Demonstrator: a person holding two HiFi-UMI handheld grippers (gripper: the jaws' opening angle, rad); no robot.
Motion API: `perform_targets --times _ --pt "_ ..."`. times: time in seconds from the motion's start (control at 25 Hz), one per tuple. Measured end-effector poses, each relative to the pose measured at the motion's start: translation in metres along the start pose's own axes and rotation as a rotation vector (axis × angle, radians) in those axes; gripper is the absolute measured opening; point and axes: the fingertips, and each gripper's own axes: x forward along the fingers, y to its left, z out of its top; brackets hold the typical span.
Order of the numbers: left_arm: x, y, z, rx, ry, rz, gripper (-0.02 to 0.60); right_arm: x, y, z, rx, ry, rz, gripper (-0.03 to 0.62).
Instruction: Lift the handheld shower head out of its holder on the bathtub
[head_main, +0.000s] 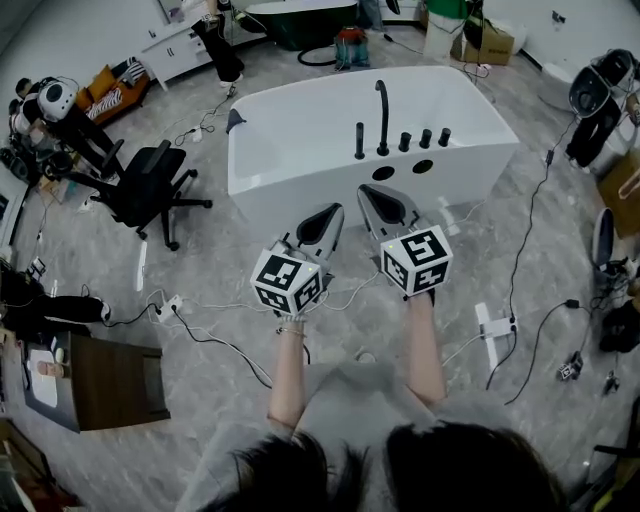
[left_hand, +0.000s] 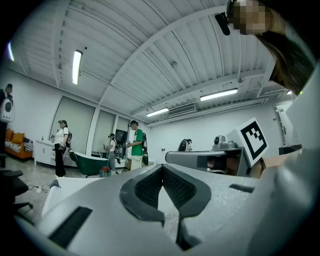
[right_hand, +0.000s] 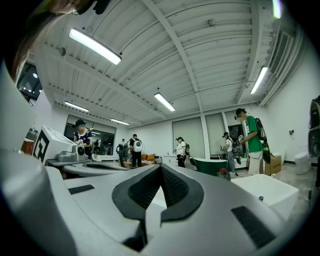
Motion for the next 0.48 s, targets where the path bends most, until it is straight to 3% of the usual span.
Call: perform_targets --times 0.28,0.48 --pt "0.015 0.025 -0.012 -0.014 0.028 0.013 0.005 0.027 -0.008 -0.012 0.028 0.013 0.025 0.000" --pt "0.051 0.060 -0.011 -0.022 0.006 0.007 0.005 0.061 -0.034 -0.014 -0.011 0.028 0.028 0.000"
